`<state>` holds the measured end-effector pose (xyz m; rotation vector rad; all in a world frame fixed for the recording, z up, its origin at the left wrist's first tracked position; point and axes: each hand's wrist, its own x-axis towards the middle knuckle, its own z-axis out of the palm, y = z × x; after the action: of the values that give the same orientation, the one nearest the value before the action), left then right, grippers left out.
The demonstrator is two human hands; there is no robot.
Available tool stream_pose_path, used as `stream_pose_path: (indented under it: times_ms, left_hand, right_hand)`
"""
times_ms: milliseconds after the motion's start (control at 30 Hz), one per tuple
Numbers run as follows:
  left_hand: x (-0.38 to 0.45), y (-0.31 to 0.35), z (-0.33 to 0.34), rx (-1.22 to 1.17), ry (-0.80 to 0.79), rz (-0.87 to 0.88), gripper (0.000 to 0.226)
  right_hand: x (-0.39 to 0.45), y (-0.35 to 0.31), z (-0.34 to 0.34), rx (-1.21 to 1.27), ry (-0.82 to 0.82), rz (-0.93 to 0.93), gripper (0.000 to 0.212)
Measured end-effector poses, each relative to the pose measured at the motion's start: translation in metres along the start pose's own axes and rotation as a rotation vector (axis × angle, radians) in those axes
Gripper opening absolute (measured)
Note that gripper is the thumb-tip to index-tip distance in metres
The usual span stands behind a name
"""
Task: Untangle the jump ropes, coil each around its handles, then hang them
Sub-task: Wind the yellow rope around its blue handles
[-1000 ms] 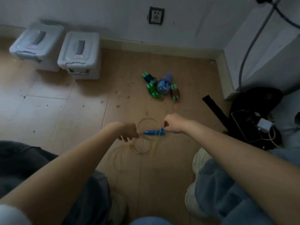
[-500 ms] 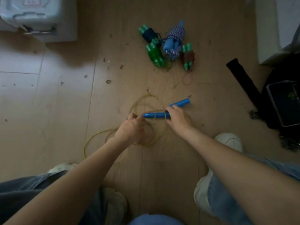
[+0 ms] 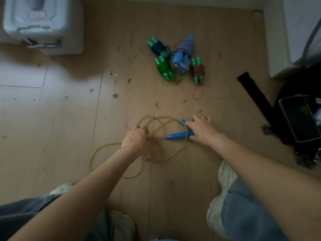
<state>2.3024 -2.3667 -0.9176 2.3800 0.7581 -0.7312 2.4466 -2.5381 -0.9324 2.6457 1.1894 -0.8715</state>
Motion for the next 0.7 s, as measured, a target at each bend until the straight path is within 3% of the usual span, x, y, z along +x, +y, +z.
stream_pose_path:
  times_ms: [100, 167, 233, 300, 367, 467, 500, 600, 700]
  left_hand:
    - [-0.003, 0.011, -0.024, -0.165, 0.164, 0.107, 0.036]
    - [-0.01, 0.023, -0.05, -0.32, 0.293, 0.149, 0.034]
    - [-0.021, 0.034, -0.082, -0.473, 0.415, 0.169, 0.031]
    - [-0.038, 0.044, -0.116, -0.599, 0.447, 0.218, 0.03]
    - [-0.062, 0.054, -0.146, -0.71, 0.374, 0.338, 0.03]
    - [-0.108, 0.067, -0.178, -0.774, 0.263, 0.5, 0.031]
    - [-0.124, 0.071, -0.187, -0.79, 0.215, 0.54, 0.036]
    - [-0.166, 0.075, -0.207, -0.814, 0.054, 0.687, 0.053]
    - [-0.2, 0.073, -0.222, -0.88, -0.059, 0.742, 0.044]
  right_hand:
    - [-0.002, -0.011, -0.056, 0.511, -0.018, -0.031, 0.022]
    - [-0.008, -0.024, -0.112, 0.645, 0.068, -0.08, 0.02]
    - [-0.025, -0.039, -0.167, 0.458, 0.099, -0.16, 0.02]
    - [-0.048, -0.058, -0.21, 0.257, -0.04, -0.231, 0.018]
    - [-0.078, -0.077, -0.244, 0.246, -0.131, -0.259, 0.016]
    - [-0.119, -0.092, -0.284, 0.021, 0.243, -0.23, 0.017]
    - [-0.132, -0.098, -0.293, -0.03, 0.301, -0.231, 0.019]
    - [-0.17, -0.115, -0.307, 0.075, 0.227, -0.344, 0.018]
    - [-0.201, -0.124, -0.318, 0.351, 0.32, -0.417, 0.016]
